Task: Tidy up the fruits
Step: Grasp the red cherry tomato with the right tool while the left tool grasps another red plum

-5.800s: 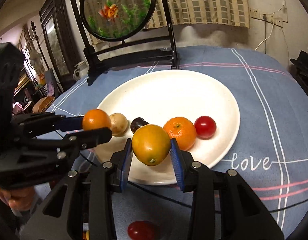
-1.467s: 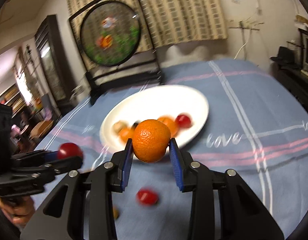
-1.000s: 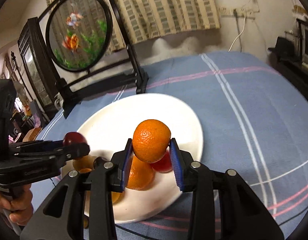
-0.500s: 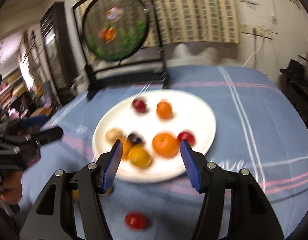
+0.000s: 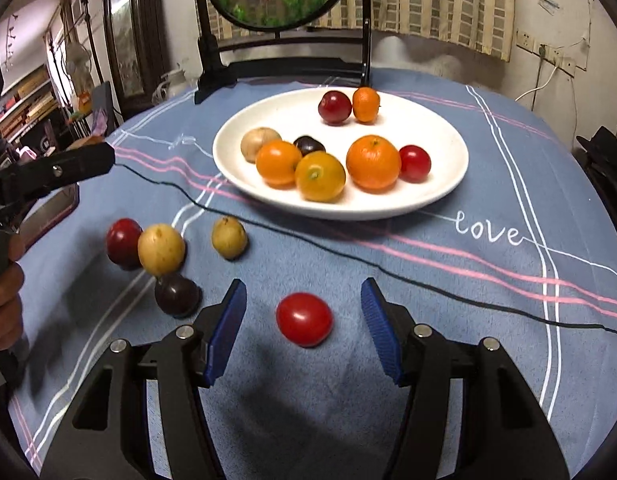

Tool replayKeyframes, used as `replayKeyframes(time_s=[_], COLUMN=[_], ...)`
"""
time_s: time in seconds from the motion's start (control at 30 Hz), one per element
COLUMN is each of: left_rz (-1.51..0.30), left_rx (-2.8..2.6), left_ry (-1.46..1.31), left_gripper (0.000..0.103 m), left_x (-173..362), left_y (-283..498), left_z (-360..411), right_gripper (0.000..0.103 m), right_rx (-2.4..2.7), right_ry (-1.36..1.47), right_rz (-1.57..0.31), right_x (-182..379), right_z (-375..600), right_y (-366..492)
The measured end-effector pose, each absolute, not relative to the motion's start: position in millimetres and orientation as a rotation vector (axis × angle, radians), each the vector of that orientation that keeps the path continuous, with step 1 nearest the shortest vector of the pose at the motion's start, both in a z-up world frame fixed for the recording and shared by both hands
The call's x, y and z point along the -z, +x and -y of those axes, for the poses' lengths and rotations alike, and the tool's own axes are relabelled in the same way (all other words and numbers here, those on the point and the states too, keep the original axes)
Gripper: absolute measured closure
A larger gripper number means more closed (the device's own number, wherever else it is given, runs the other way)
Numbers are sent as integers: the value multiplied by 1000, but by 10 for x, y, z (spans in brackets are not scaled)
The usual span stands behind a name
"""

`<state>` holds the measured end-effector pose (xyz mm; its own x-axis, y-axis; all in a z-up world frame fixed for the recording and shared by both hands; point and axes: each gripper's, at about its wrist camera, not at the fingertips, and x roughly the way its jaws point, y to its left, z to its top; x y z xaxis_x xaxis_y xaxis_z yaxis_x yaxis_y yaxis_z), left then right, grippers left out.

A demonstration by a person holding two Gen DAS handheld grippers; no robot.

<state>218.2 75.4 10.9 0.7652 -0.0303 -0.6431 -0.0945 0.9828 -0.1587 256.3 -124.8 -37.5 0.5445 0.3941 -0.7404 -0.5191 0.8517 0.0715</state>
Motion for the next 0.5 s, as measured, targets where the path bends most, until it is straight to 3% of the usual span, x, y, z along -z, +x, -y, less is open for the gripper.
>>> replayKeyframes(time_s=[0.17, 0.33, 0.5], left_rz=[-702, -704, -699], left_rx=[-34, -44, -54], left_ry=[-194, -221, -209], left_gripper=[2, 2, 2], left_x=[-121, -118, -118], left_y=[2163, 2158, 2140], left_z=[-786, -849, -860], right_gripper=[43, 53, 55], right_rx=[-552, -536, -527], right_ry=[-197, -215, -222], right_rz=[-853, -863, -869], right_x=[430, 465, 492], right_z=[1200, 1187, 1190], right_y=[2533, 2538, 2559])
